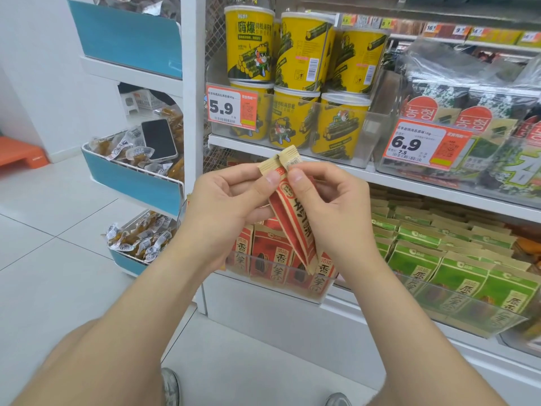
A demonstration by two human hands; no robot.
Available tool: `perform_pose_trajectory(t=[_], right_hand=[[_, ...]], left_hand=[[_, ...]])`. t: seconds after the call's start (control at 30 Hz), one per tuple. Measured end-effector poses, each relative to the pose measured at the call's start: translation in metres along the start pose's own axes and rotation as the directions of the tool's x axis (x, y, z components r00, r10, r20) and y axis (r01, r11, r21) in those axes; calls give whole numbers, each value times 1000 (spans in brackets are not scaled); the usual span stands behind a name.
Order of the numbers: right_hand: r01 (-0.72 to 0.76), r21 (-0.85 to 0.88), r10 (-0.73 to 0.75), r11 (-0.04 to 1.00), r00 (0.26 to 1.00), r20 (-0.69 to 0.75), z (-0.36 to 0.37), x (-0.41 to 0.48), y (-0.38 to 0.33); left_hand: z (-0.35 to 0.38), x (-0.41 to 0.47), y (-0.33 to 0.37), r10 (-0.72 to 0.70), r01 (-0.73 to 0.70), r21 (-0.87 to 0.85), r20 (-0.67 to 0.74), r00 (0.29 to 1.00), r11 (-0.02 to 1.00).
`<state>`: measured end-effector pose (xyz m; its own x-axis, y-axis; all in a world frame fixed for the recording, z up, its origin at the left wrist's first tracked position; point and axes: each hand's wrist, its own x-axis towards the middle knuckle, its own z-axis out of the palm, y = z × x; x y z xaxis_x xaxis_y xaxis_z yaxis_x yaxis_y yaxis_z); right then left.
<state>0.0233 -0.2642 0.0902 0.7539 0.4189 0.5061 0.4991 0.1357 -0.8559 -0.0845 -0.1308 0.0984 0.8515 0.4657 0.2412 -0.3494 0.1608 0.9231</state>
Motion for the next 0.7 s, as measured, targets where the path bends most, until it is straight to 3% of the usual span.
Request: perform_pose_trajectory(t=[0.3,0.53,0.7], right_hand=[[65,-46,-60,997,992,112,7,-8,0],[89,-20,-88,996,994,68,-3,-3,1],[67,56,-70,996,995,67,-2,0,0]], left_hand=[[4,-1,-3,16,-24,-54,-157,987,998],[6,-4,1,16,-16,-37,12,1000,999],[6,-5,2,12,-12,3,0,1000,1000]])
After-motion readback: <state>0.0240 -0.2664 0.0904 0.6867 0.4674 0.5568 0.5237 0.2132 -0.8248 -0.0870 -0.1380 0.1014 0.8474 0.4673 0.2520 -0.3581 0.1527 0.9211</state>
